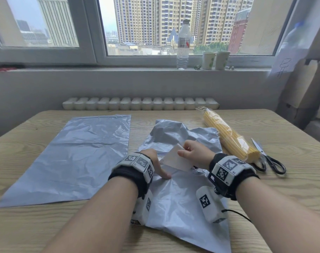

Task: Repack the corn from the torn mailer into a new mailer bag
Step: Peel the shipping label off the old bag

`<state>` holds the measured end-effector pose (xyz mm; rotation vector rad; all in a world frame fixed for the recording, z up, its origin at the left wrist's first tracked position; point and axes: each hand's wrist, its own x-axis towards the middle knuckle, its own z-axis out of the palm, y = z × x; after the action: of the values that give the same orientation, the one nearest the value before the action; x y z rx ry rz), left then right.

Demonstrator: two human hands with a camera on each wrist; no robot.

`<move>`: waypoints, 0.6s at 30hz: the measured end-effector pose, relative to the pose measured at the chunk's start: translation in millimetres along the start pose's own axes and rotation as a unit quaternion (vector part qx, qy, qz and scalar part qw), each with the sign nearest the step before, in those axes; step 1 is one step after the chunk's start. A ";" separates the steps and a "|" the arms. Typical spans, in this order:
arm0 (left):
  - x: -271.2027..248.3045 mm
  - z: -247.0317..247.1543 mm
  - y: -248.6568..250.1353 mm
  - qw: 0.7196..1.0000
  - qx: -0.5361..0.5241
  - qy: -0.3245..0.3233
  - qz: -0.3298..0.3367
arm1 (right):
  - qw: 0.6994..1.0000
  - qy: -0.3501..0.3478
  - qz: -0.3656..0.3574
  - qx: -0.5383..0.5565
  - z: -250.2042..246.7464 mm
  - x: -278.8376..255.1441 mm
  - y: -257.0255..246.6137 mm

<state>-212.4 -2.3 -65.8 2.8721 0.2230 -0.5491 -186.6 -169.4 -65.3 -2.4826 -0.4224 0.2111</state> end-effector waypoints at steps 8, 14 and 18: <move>1.8 0.3 -0.4 1.000 0.006 0.003 0.001 | 0.999 0.021 0.031 0.024 -2.4 0.4 5.5; 1.0 -0.4 -0.6 1.000 0.006 0.001 0.000 | 0.996 0.027 0.042 0.072 -2.4 0.2 6.1; 4.1 0.8 -1.2 1.000 0.004 -0.001 -0.003 | 0.995 0.035 0.039 0.085 -2.8 0.1 5.9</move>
<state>-209.1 -0.9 -68.3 2.8801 0.2301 -0.5565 -184.3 -175.4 -66.6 -2.3337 -0.2671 0.1829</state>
